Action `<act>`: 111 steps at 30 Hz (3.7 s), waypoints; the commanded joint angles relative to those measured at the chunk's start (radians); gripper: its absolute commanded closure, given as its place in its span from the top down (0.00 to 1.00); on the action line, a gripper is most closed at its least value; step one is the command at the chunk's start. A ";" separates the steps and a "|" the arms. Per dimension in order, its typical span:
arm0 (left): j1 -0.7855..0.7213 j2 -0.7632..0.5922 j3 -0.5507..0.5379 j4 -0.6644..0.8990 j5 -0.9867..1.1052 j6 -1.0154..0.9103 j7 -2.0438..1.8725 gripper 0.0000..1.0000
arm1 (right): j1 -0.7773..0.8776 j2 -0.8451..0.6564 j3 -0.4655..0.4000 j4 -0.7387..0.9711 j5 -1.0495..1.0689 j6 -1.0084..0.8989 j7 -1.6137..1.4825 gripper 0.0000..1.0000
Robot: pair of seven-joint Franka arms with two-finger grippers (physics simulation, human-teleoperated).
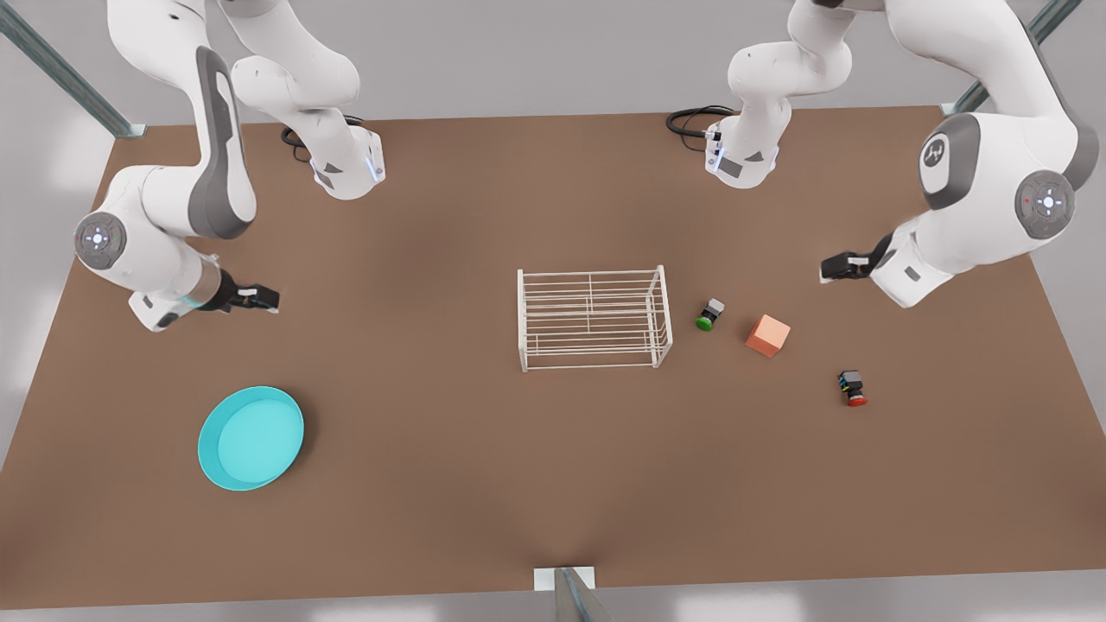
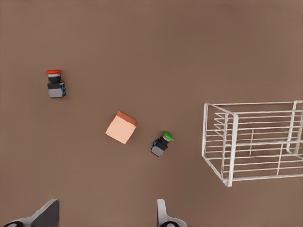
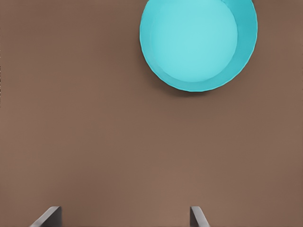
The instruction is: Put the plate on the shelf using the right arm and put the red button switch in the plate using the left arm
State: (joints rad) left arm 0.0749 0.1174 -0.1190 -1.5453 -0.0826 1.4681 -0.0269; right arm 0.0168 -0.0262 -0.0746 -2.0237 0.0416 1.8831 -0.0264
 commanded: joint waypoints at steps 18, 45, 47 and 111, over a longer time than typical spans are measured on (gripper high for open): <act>-0.029 0.036 -0.001 0.002 0.069 0.137 -0.084 1.00 | -0.173 0.631 -0.011 0.559 0.287 -0.005 -0.466 1.00; 0.016 0.041 -0.024 0.021 0.041 0.104 -0.084 1.00 | -0.526 1.016 0.240 0.879 0.144 0.077 -0.623 0.98; 0.016 0.039 -0.024 0.019 0.041 0.103 -0.084 1.00 | -0.526 1.025 0.242 0.878 0.144 0.111 -0.618 0.93; 0.241 0.386 0.055 -0.598 0.230 1.430 0.013 1.00 | 0.063 0.732 0.272 0.864 0.382 -0.223 -0.195 0.27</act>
State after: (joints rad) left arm 0.3128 0.5021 -0.0654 -2.1499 0.1452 2.8098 -0.0939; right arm 0.0723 0.7051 0.1983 -1.1606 0.4135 1.6979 -0.4680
